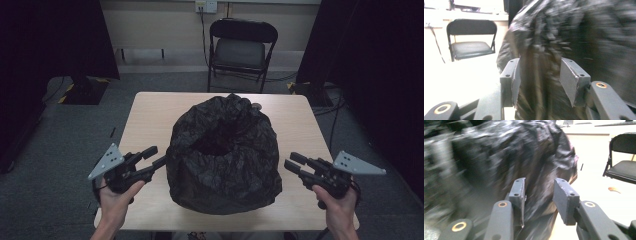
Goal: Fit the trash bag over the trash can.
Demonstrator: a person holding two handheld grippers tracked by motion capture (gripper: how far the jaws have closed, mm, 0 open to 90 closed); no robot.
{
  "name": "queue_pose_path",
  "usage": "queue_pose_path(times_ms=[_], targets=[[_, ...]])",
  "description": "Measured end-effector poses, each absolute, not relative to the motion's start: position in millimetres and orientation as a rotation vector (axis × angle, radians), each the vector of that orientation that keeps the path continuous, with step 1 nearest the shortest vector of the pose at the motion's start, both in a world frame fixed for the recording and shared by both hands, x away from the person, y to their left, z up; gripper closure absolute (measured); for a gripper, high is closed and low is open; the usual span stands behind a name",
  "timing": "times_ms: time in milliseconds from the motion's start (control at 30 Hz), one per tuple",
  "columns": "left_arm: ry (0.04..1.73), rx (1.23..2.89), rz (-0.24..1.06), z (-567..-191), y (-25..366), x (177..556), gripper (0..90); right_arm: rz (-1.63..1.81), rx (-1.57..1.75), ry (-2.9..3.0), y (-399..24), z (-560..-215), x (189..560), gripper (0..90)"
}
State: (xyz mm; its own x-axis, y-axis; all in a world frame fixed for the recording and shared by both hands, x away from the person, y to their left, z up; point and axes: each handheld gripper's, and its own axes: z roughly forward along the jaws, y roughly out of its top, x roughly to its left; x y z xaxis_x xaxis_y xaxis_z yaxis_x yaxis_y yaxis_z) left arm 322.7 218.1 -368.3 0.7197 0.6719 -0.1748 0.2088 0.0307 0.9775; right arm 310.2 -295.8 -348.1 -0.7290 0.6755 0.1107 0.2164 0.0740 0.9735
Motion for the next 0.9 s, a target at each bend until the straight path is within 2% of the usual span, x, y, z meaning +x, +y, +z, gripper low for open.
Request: queue_pose_path(times_ms=[200,333,433,567,667,900], targets=[[0.750,1.532,0.371,-370.4,193.6,353.5,49.4,1.625,0.962,1.997,-279.1,-349.5,350.1,51.5],[0.734,1.539,0.361,-370.7,188.6,356.5,47.9,1.638,0.953,2.052,-267.9,-354.7,358.3,47.6],[0.708,1.532,0.331,-371.6,190.8,354.1,48.3,1.673,0.938,2.041,-265.7,-357.4,354.9,48.3],[0.670,1.539,0.290,-373.8,193.0,350.4,50.5,1.732,0.906,2.063,-269.1,-358.6,350.0,56.8],[0.648,1.537,0.269,-375.6,193.9,349.0,52.0,1.742,0.880,2.079,-270.0,-358.0,345.2,59.6],[0.605,1.552,0.253,-376.4,196.1,346.1,55.3,1.761,0.845,2.103,-271.2,-357.3,334.6,62.2]])
